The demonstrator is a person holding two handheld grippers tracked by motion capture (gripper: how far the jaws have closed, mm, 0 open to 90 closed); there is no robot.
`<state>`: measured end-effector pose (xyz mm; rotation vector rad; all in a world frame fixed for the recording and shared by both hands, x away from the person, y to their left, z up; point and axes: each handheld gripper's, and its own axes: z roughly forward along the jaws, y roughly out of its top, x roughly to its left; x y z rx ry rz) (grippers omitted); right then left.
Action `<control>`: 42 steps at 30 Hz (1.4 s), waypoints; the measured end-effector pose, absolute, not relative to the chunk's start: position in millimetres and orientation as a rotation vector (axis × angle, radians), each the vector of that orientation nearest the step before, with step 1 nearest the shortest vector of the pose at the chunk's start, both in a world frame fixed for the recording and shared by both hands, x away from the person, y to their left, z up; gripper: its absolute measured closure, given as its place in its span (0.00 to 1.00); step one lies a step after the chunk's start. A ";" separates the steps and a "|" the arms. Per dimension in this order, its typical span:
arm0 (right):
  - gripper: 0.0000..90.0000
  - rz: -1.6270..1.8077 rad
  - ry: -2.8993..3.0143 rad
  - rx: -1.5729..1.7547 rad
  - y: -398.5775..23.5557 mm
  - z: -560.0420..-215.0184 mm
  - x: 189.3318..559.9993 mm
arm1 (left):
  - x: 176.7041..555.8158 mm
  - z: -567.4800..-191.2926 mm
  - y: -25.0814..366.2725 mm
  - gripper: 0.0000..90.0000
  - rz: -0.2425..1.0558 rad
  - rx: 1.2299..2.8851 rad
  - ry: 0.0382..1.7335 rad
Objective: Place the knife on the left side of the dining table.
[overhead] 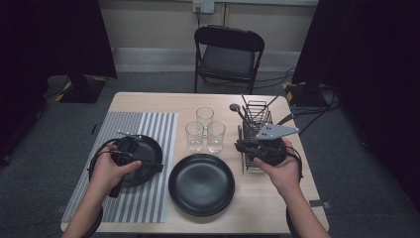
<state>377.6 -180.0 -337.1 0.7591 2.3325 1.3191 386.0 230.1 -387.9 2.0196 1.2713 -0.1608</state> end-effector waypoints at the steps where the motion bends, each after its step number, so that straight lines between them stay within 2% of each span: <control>1: 0.91 1.318 2.331 0.758 -180.3 -337.2 377.5 | 386.0 -385.6 227.6 0.38 -0.170 2.013 1.269; 18: 0.91 1.227 2.361 0.737 -177.2 -346.9 369.9 | 390.2 -351.1 175.2 0.38 -0.188 2.049 1.166; 42: 0.91 1.171 2.377 0.698 -166.1 -350.3 367.4 | 400.1 -311.8 130.1 0.40 -0.230 2.039 1.147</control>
